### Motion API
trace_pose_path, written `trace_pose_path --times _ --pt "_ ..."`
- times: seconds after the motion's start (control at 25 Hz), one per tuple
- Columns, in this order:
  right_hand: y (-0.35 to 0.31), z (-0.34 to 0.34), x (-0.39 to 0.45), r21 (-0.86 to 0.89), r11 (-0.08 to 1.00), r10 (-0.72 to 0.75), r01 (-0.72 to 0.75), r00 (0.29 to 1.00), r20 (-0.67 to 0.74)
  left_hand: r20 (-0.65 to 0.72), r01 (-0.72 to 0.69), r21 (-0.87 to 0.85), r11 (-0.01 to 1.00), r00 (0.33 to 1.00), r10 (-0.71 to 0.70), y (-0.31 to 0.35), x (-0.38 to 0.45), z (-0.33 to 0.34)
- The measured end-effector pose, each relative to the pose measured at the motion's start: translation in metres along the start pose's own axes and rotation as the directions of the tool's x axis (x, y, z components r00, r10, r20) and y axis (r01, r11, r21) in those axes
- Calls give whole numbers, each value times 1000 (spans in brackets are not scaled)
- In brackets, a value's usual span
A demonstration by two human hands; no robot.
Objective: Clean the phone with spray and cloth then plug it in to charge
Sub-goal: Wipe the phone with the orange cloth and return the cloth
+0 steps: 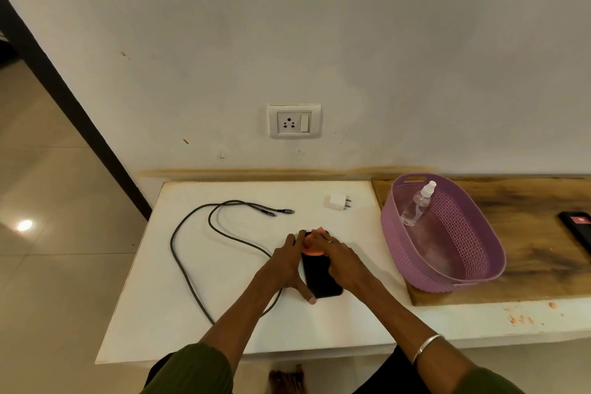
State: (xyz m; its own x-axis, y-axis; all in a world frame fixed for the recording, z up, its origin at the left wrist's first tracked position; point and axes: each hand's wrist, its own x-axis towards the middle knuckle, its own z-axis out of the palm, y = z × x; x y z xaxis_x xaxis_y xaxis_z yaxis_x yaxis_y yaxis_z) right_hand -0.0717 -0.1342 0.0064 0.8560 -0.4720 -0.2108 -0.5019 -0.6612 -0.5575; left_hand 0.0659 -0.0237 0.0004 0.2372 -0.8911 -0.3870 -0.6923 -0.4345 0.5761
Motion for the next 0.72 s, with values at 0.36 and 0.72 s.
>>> trace_pose_path --times 0.36,0.72 --pt "8 12 10 46 999 11 -13 999 45 -50 4 -16 1000 999 -5 9 -4 1" --pt "-3 22 3 204 976 116 -77 975 -189 -53 15 -10 1000 998 -15 9 -5 -1"
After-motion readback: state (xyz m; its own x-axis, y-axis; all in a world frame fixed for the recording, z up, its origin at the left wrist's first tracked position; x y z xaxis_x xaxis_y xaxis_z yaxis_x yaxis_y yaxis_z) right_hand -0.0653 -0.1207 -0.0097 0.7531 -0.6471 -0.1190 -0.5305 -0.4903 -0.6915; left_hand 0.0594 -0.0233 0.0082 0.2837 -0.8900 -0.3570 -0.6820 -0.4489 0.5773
